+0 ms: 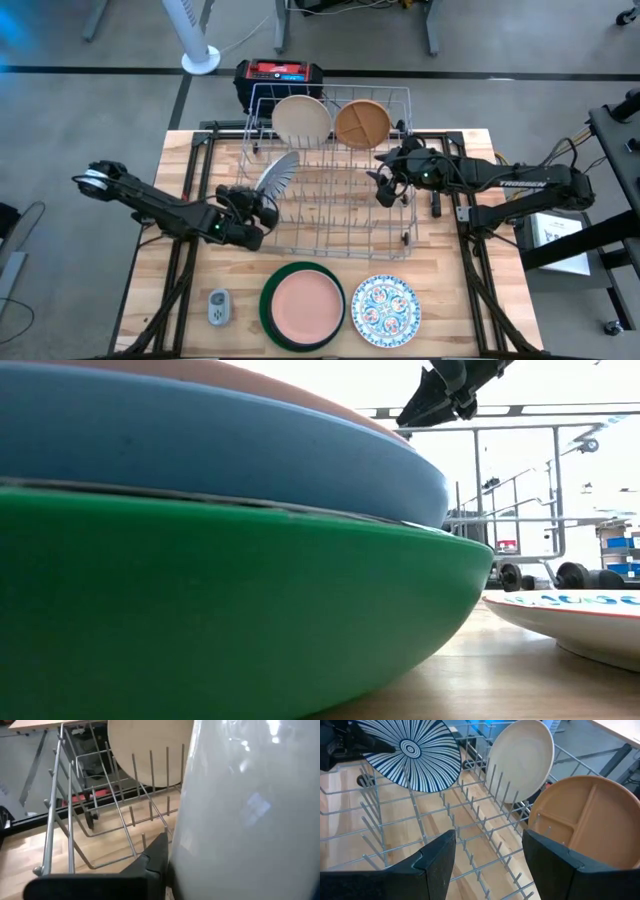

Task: Sort dishes
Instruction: Put the blue patterned plate into the dish rack

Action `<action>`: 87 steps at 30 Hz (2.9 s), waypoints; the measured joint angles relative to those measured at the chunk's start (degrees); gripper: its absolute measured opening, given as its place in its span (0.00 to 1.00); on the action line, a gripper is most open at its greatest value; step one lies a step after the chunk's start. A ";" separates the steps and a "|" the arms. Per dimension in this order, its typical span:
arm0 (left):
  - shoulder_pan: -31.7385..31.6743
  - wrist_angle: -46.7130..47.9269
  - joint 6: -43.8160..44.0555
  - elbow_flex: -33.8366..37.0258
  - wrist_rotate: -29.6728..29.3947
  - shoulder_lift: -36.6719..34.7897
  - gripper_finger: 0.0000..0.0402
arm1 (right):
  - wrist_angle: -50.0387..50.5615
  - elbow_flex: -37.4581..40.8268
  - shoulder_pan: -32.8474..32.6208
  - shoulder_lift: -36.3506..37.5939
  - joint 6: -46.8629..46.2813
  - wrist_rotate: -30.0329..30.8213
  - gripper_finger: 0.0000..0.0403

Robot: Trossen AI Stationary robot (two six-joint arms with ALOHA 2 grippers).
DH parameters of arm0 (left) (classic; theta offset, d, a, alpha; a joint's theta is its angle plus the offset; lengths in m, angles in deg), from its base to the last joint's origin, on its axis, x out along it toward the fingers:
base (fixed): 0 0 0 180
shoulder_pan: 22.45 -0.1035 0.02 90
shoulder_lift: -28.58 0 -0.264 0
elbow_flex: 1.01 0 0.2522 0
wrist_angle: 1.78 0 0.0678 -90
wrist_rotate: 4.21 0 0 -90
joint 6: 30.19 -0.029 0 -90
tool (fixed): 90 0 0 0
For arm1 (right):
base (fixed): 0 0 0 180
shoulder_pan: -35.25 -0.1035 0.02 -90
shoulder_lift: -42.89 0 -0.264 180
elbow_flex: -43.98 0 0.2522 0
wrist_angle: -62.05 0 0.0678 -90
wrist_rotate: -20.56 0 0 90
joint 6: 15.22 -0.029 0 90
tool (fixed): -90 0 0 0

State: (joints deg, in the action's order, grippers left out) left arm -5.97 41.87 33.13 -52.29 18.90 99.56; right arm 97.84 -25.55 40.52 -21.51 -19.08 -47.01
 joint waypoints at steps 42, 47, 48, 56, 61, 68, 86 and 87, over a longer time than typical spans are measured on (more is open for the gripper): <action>-0.04 7.21 2.20 -7.84 5.95 8.60 0.16 | 6.14 0.37 -0.02 -0.67 -3.20 -4.98 0.58; -0.02 7.03 2.53 -7.82 8.09 8.60 0.26 | 6.39 0.82 -0.02 -0.67 -3.65 -5.01 0.57; -0.02 7.02 2.53 -7.82 8.34 8.60 0.28 | 6.42 0.87 -0.02 -0.67 -3.69 -5.01 0.57; -0.02 7.18 2.18 -7.82 9.40 8.57 0.35 | 6.44 1.28 -0.02 -0.67 -4.50 -7.56 0.59; -0.02 7.25 2.18 -7.82 9.56 8.57 0.35 | 6.46 1.44 -0.02 -0.67 -4.63 -7.61 0.59; -0.04 7.37 2.18 -7.82 10.60 8.47 0.35 | 6.46 1.44 -0.01 -0.67 -4.70 -9.57 0.58; 0.05 14.20 1.80 -14.18 16.50 8.05 0.35 | 6.49 2.58 -0.02 -0.67 -5.22 -12.44 0.58; 0.07 14.29 2.05 -14.22 16.38 8.05 0.35 | 6.52 2.64 -0.02 -0.67 -5.22 -12.46 0.59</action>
State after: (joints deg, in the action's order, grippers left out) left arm -5.90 56.16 35.18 -66.52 35.28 107.61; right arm 104.36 -22.91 40.50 -22.19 -24.30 -59.46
